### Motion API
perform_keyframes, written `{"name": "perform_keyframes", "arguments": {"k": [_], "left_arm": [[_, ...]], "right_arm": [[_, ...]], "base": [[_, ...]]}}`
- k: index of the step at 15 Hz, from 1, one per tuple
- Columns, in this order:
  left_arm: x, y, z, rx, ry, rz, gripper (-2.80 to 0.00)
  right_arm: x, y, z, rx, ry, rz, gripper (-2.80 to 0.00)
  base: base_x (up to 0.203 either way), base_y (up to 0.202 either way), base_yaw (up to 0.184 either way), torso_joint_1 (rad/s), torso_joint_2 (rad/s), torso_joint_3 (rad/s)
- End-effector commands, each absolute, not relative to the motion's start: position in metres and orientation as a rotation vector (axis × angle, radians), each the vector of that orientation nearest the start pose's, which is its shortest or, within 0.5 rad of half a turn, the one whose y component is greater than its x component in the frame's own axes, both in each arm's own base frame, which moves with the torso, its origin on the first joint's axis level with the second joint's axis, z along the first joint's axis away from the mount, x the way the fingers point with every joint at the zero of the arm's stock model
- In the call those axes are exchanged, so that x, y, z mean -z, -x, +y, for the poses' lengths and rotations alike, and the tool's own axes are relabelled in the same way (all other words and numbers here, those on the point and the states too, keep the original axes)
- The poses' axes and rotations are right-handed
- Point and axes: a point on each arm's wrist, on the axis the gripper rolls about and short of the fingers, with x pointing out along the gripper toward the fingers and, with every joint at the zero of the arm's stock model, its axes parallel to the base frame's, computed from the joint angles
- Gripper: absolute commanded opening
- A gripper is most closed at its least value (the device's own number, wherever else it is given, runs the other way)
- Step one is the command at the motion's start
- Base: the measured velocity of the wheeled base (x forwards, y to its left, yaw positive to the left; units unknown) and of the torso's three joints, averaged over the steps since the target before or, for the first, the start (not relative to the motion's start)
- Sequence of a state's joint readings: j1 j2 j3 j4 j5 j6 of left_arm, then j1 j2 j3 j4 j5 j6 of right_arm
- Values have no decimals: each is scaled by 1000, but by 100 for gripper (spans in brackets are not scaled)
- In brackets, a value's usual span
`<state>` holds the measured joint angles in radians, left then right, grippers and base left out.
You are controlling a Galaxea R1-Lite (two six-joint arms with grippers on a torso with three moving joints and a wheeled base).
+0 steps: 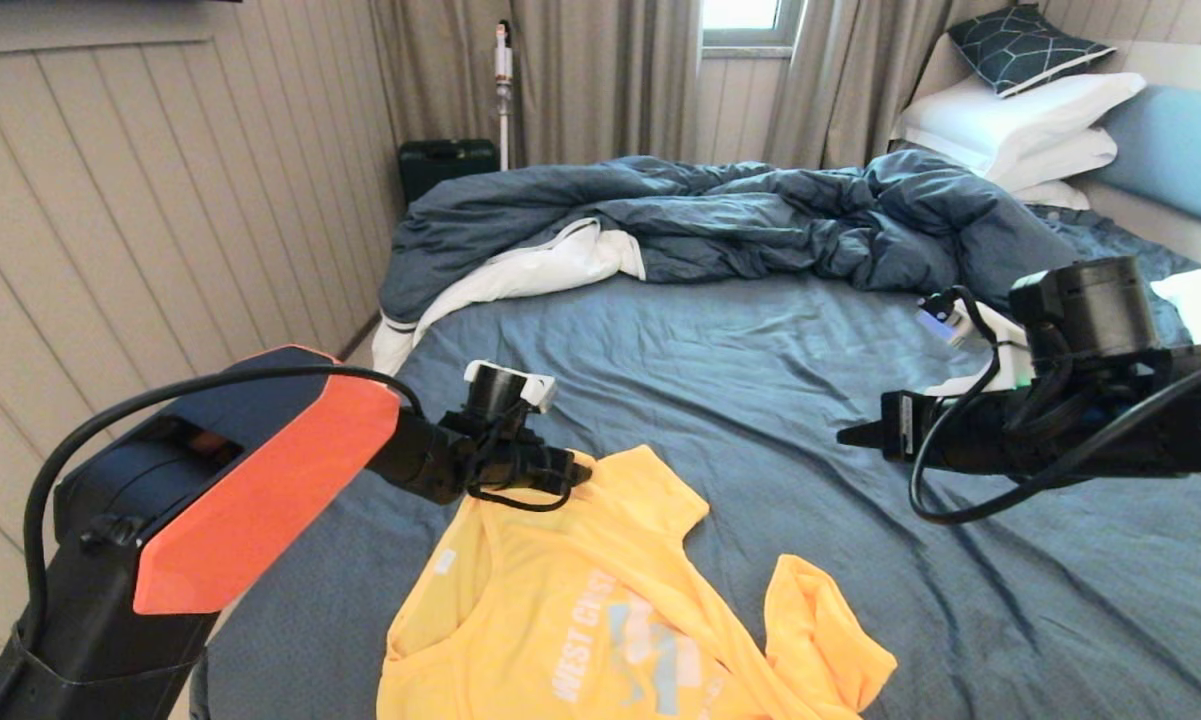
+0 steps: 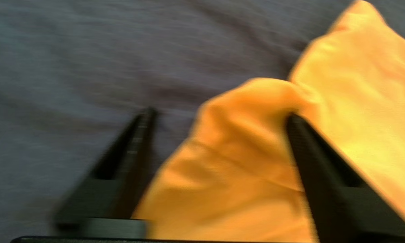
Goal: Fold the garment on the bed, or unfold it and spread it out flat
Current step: Unford the yellow T-shirt
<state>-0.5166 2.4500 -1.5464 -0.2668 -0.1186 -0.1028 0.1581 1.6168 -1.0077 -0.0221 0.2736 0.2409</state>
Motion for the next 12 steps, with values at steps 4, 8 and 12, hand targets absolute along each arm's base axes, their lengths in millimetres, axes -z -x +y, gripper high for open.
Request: {"name": "perform_keyframes", "arguments": {"k": [4, 8, 12], "left_arm": [[-40, -417, -241, 581, -32, 663, -280], [-45, -425, -231, 550, -21, 632, -280], [-55, -442, -209, 483, 2, 588, -280]], "right_arm": [[-203, -282, 51, -345, -266, 647, -280], [-201, -281, 51, -345, -266, 655, -280], [-198, -281, 53, -347, -265, 665, -280]], "base": [[0, 0, 0, 0, 0, 0], [0, 0, 0, 0, 0, 0], [0, 0, 0, 0, 0, 0]]}}
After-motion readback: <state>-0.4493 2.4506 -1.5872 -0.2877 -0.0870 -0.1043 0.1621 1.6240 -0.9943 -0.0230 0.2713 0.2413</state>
